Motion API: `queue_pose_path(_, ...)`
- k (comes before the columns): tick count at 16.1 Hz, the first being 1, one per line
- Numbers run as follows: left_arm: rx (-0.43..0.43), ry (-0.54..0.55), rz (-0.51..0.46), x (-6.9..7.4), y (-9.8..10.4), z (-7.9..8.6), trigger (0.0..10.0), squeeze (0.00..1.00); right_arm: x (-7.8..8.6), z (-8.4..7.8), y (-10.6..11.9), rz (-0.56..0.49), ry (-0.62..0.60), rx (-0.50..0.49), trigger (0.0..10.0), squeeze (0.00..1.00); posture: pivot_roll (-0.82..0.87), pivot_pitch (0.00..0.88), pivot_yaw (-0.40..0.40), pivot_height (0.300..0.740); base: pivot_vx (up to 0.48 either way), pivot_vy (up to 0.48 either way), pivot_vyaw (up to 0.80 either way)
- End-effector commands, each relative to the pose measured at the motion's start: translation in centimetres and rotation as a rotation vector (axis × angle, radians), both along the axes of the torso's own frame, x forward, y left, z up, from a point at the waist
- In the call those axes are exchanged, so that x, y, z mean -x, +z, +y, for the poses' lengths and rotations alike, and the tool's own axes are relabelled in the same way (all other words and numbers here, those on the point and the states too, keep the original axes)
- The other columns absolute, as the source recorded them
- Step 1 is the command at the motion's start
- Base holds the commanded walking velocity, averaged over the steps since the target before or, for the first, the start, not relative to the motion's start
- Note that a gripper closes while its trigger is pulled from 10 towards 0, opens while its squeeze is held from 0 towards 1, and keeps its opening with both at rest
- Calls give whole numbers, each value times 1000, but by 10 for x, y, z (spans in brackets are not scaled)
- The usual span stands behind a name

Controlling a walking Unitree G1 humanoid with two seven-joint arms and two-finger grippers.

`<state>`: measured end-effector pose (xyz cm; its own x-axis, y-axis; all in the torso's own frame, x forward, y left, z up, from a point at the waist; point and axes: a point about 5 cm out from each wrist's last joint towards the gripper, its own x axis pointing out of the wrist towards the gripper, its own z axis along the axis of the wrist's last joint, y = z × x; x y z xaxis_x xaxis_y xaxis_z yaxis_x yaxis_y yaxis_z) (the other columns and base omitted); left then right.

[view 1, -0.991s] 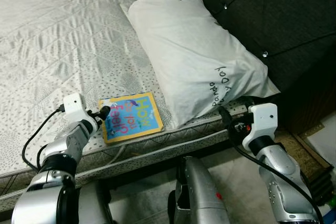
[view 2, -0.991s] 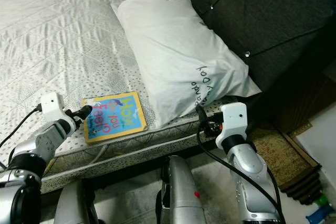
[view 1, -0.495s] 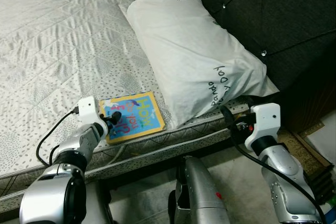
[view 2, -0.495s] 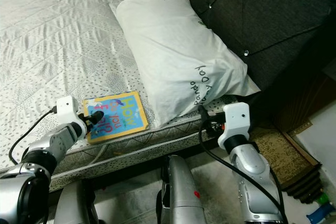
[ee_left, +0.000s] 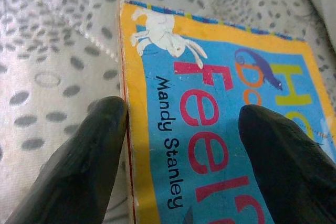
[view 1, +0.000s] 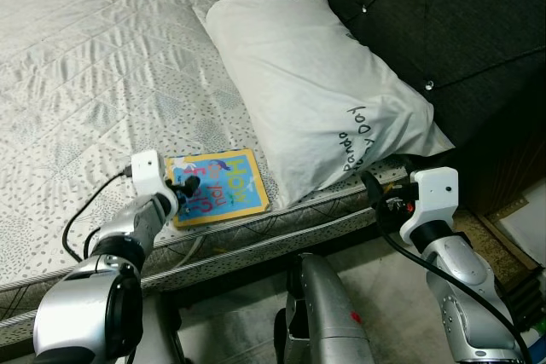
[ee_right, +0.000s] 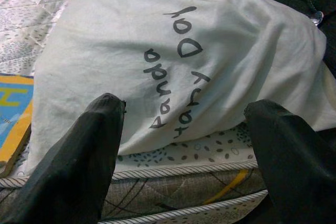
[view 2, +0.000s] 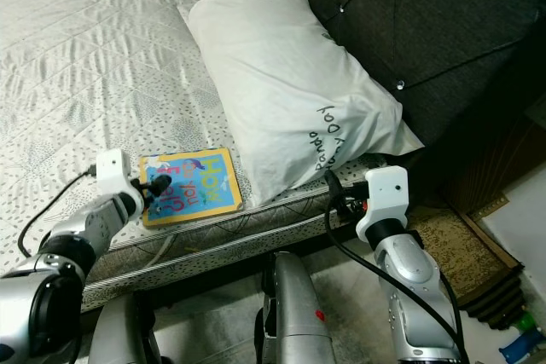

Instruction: Clean up the room

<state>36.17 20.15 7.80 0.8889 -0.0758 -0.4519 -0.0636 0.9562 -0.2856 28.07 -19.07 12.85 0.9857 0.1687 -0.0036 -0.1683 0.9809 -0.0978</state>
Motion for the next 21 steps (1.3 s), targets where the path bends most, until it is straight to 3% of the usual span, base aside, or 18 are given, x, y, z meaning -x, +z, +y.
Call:
queue_pose_path(1,-9,-8,7,0,-1,0,10000,0,2,-7,5,-14,-18,7,10000,0,-223,178,-56,546,0,0,0)
queue_pose_path(5,-20,-13,-16,-3,3,-2,10000,0,1,-3,5,-16,-10,1,10000,0,-210,170,-51,546,0,0,0)
queue_pose_path(8,-18,17,-107,-7,15,3,10000,0,-2,-1,4,-19,-10,-8,10000,0,-184,154,-43,546,0,0,0)
queue_pose_path(10,-20,65,-160,-2,17,12,10000,0,-6,2,3,-23,-4,-17,10000,0,-154,141,-40,546,0,0,0)
queue_pose_path(12,-37,124,-215,14,18,23,10000,0,-9,6,2,-25,20,-39,10000,0,-138,128,-38,546,0,0,0)
queue_pose_path(13,-48,146,-251,33,20,25,10000,0,-7,11,3,-26,83,-68,10000,0,-122,114,-34,546,0,0,0)
queue_pose_path(17,-108,147,-291,95,24,10,10000,0,-2,11,-1,30,224,-108,10000,0,-87,56,-21,546,0,0,0)
queue_pose_path(18,-103,145,-292,106,26,7,10000,0,-2,9,-1,43,253,-121,10000,0,-84,46,-20,546,0,0,0)
queue_pose_path(21,-102,140,-276,121,26,0,10000,0,-3,12,-5,98,343,-147,10000,0,-71,0,-19,546,0,0,0)
